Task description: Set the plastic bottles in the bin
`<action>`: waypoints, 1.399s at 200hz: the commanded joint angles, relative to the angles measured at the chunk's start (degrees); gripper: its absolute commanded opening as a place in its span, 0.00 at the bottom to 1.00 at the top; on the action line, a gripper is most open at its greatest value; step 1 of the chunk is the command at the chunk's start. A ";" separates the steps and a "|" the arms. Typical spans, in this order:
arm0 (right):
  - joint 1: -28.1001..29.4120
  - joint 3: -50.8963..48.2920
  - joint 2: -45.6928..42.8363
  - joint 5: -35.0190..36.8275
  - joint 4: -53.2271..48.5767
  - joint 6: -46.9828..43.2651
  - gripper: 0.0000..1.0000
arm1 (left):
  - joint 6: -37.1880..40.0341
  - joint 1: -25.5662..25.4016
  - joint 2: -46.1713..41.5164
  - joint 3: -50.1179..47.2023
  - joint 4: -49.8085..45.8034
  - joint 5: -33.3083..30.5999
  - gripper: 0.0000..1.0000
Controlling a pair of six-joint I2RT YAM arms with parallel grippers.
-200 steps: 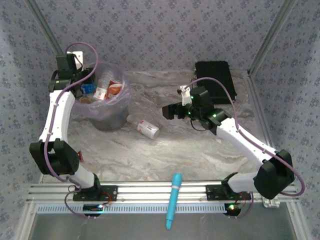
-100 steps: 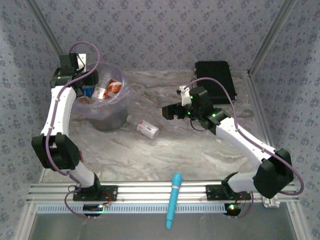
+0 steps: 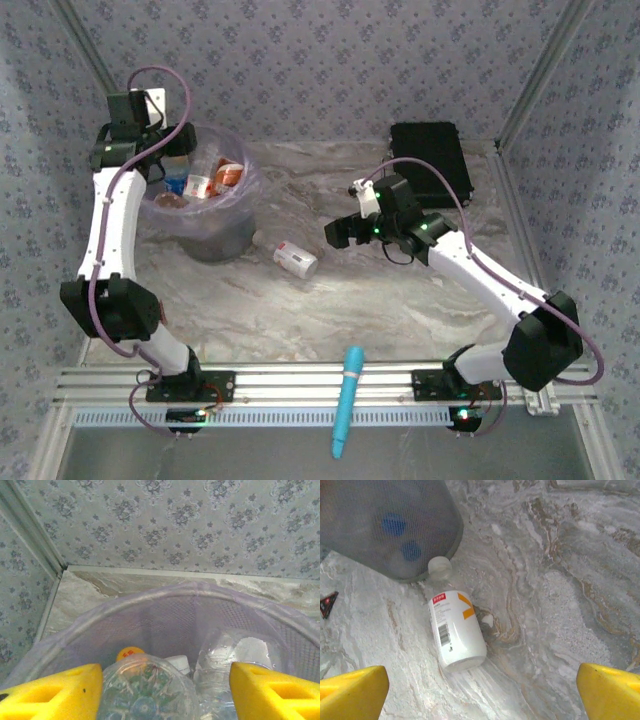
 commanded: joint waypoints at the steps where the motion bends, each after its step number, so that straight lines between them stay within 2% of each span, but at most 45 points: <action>1: 1.07 2.17 1.49 0.86 -2.89 -2.00 0.98 | -0.86 0.66 -2.10 -1.49 0.10 -1.46 0.55; 27: 2.12 2.93 2.15 2.45 -3.50 -2.53 0.98 | -2.19 0.86 -1.28 -3.80 1.68 -1.33 0.41; 51: 2.42 2.83 2.14 2.82 -3.59 -2.63 0.98 | -3.16 0.94 -1.67 -8.98 4.83 -2.26 0.35; 114: 3.85 3.18 3.53 3.60 -4.51 -3.02 0.98 | -5.31 1.06 1.92 -12.31 9.15 -1.11 0.31; 135: 4.47 3.23 3.82 3.93 -4.60 -3.13 0.98 | -5.50 1.11 3.32 -11.22 9.86 -0.90 0.34; 155: 5.07 3.67 4.31 4.05 -4.92 -3.25 0.98 | -5.41 1.11 4.39 -9.79 10.98 -0.93 0.42; 201: 7.78 4.18 7.40 5.48 -6.72 -6.11 0.98 | -6.09 1.23 7.46 -6.39 10.47 0.42 0.47; 227: 9.14 4.24 10.98 6.30 -5.42 -6.51 0.99 | -6.20 1.16 5.79 -6.44 10.70 0.64 0.51; 280: 12.70 11.26 22.06 8.11 -3.31 -7.97 1.00 | -4.30 1.16 1.05 -4.33 7.33 -0.37 0.68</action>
